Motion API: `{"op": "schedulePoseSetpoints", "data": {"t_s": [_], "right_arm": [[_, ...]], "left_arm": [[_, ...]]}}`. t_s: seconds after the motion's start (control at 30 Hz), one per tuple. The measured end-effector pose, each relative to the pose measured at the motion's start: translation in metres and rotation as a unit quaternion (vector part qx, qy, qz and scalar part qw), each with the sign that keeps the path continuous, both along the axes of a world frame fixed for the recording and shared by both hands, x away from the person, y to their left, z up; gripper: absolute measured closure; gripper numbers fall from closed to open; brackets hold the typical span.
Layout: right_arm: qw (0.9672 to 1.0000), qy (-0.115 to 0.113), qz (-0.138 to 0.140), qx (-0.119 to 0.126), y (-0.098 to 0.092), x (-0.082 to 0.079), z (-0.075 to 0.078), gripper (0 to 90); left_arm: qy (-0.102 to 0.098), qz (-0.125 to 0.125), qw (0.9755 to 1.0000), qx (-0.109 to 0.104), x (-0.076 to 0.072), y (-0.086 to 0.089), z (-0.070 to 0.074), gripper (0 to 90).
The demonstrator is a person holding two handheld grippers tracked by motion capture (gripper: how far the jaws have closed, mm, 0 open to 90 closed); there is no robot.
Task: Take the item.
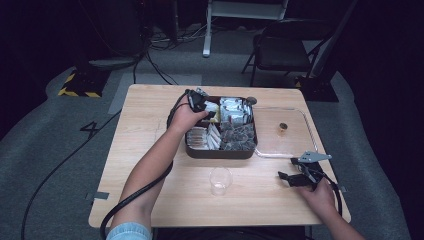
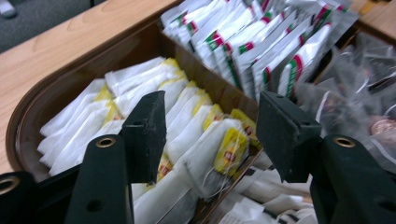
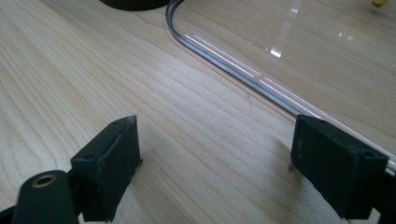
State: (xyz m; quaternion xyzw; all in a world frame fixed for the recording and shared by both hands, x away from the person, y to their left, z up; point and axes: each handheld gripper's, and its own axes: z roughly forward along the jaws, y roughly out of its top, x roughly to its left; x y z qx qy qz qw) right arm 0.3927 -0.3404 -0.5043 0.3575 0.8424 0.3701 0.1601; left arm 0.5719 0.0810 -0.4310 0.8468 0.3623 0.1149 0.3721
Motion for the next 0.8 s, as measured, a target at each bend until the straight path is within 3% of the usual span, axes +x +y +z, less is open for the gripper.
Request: {"op": "schedulePoseSetpoints", "data": {"t_s": [0.23,0.6,0.8], "right_arm": [[1.0,0.0,0.0,0.0,0.0,0.0,0.0,15.7],[1.0,0.0,0.0,0.0,0.0,0.0,0.0,15.7],[1.0,0.0,0.0,0.0,0.0,0.0,0.0,15.7]], "left_arm": [[0.019,0.016,0.9997,0.008,0.004,0.006,-0.006,47.8],[0.038,0.013,0.999,0.018,0.007,0.005,-0.015,54.3],[0.054,0.01,0.9979,0.033,0.006,0.004,-0.019,64.1]]}}
